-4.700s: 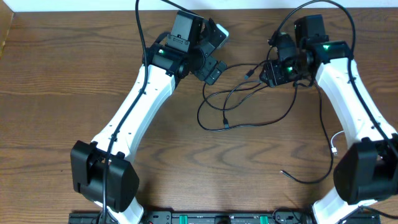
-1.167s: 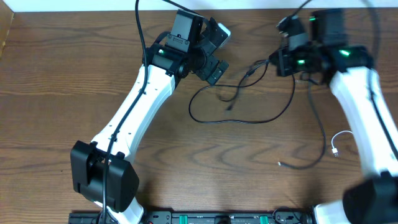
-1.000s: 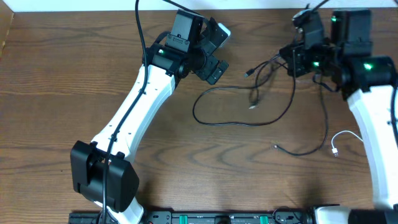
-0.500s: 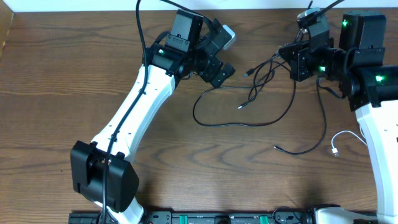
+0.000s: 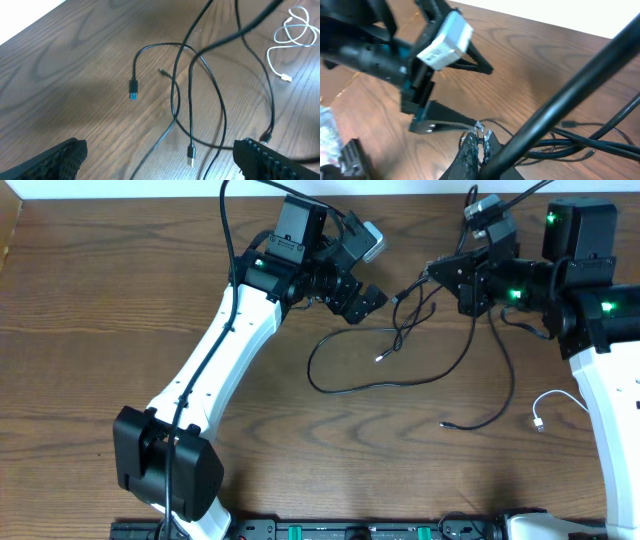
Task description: Untangle cables
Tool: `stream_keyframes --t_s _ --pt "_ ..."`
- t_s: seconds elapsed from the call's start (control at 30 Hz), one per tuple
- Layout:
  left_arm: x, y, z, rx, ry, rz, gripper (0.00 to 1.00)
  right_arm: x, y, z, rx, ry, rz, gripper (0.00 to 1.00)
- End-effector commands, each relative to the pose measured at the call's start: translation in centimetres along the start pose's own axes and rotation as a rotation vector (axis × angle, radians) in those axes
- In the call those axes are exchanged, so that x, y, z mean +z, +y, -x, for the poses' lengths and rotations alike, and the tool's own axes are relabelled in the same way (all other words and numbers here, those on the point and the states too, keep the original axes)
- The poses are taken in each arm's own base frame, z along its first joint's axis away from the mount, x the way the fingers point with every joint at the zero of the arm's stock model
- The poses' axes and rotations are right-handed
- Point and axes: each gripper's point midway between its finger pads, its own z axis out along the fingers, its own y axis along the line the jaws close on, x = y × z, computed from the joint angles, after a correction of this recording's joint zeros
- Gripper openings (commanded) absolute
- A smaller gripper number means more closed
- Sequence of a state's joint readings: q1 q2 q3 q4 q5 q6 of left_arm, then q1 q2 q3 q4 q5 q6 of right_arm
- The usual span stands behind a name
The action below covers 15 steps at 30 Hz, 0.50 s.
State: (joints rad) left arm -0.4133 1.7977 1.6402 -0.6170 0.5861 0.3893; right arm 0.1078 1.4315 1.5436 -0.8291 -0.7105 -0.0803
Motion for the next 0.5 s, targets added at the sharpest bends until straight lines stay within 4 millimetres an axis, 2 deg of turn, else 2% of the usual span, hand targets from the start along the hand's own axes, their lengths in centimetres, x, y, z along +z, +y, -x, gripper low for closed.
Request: stream_keyframes --t_s 0.0,0.2,0.37,0.47 --pt "0.1 -0.3 0.1 -0.007 -0.012 -0.032 0.98 -1.6 3.0 1.0 -0.048 -0.048 0.086 0.01" --pt "0.0 -2.0 0.7 0.008 -0.045 -0.131 0.98 -2.5 4.9 1.6 -0.088 -0.082 0.156 0.01" --pt "-0.6 -4.5 1.7 0.025 -0.104 -0.276 0.98 -2.5 5.5 1.6 -0.099 -0.082 0.170 0.01" --pt "-0.9 -5.2 2.1 0.029 -0.125 -0.321 0.98 -2.4 5.7 1.6 -0.104 -0.081 0.175 0.01"
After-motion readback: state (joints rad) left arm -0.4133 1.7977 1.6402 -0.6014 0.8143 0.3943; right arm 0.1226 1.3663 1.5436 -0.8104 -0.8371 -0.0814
